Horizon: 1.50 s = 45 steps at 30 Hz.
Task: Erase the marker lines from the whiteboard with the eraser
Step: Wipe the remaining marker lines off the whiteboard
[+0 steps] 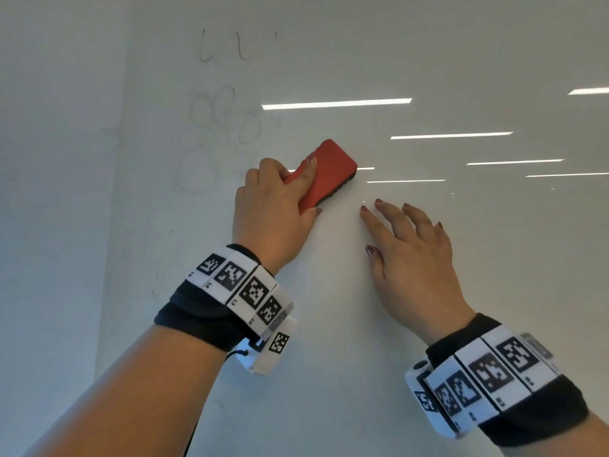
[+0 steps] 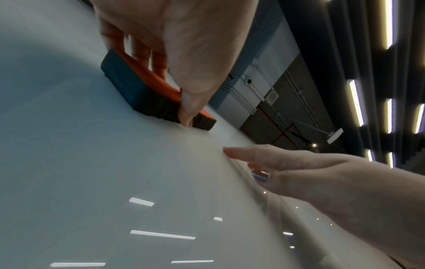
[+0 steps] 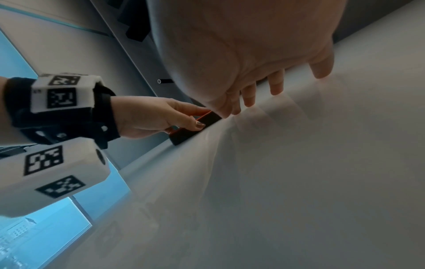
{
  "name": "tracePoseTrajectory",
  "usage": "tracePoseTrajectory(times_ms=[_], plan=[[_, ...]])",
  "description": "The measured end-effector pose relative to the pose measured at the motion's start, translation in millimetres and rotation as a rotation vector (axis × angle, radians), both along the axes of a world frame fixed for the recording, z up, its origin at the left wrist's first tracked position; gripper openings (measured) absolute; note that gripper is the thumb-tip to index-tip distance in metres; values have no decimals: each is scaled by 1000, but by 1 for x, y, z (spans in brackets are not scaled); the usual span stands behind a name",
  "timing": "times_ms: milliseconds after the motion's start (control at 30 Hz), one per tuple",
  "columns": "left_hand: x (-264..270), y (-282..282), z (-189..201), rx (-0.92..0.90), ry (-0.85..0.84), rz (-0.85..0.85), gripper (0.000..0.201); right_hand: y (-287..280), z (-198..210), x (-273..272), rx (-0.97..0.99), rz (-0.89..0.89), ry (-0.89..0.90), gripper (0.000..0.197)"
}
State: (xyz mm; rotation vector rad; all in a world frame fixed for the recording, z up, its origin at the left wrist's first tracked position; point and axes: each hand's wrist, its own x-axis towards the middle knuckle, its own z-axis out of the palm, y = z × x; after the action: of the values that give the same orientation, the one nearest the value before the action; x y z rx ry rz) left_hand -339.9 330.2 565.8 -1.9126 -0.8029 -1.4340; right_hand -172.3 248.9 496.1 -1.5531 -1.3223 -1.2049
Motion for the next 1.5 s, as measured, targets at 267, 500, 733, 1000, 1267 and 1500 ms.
tracePoseTrajectory(times_ms=[267,500,733,1000,1267,1500], plan=[[4,-2,52,0,-8,33,68,-4,-2,3,-16,-15,-29,51],[-10,7,76,-64,-102,22,69,-4,-3,4,-2,-5,-29,53],[-5,6,41,-62,-113,10,69,-5,5,-10,-24,-1,30,51],[-11,3,70,-64,-76,64,69,-13,39,-21,-146,-36,37,55],[-48,18,96,-142,-171,101,69,-7,68,-31,-152,-4,22,54],[-19,9,75,-9,-45,76,66,1,65,-33,-181,-8,24,54]])
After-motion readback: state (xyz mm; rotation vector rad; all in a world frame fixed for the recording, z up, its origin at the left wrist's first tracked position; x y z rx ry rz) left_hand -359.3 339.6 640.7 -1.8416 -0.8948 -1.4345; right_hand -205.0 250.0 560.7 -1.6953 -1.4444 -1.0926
